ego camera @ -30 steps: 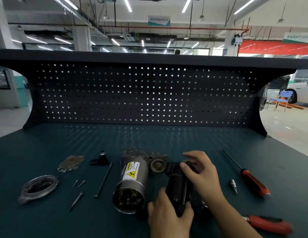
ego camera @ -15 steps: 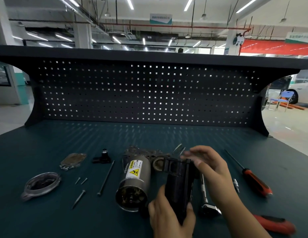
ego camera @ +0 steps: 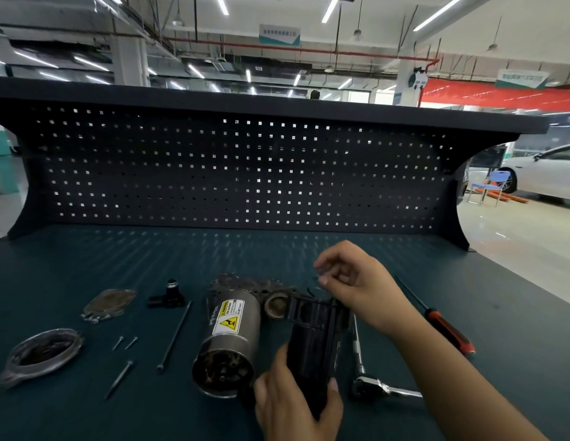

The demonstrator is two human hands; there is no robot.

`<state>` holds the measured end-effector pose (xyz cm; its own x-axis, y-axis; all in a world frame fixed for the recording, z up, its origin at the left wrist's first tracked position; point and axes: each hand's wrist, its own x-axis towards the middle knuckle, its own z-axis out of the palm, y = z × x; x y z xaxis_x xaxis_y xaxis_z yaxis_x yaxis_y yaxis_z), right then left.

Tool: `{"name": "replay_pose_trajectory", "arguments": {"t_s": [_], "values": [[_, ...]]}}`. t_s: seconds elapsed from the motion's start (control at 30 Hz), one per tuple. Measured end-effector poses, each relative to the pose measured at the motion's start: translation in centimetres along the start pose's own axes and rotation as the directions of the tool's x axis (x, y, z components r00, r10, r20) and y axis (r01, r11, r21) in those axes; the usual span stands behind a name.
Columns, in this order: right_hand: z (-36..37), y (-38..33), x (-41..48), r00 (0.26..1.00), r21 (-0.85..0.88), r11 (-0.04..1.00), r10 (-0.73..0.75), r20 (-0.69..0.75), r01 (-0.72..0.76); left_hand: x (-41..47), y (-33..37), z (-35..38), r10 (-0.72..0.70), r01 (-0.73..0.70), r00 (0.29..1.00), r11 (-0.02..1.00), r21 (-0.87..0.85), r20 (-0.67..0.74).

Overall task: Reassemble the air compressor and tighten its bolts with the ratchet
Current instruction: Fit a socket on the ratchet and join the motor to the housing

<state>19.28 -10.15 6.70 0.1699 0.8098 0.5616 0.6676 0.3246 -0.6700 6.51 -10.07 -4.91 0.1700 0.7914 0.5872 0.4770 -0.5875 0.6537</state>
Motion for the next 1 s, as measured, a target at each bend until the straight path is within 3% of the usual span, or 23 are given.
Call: {"name": "replay_pose_trajectory", "arguments": {"t_s": [0.13, 0.27, 0.57, 0.73, 1.0], "values": [[-0.9, -0.9, -0.3, 0.992, 0.013, 1.000, 0.006, 0.124, -0.008, 0.2, 0.5, -0.6, 0.004, -0.005, 0.999, 1.000, -0.022, -0.045], [-1.5, -1.8, -0.5, 0.990, 0.090, 0.996, -0.030, 0.136, 0.018, 0.0, 0.7, -0.8, -0.004, 0.001, 0.999, 0.997, -0.076, -0.042], [-2.1, -2.7, 0.0, 0.984, -0.090, 0.992, -0.069, 0.163, 0.085, -0.2, 0.9, -0.9, 0.038, -0.056, 0.991, 0.988, -0.143, -0.127], [-2.5, -4.3, 0.5, 0.939, -0.271, 0.945, -0.085, 0.333, 0.182, -0.2, 1.0, -1.0, 0.065, -0.087, 0.986, 0.986, -0.141, -0.152], [-2.7, -4.8, 0.0, 0.942, -0.226, 0.964, -0.057, 0.331, 0.138, 0.0, 1.0, -1.2, 0.025, -0.032, 0.998, 0.995, -0.100, -0.066]]}}
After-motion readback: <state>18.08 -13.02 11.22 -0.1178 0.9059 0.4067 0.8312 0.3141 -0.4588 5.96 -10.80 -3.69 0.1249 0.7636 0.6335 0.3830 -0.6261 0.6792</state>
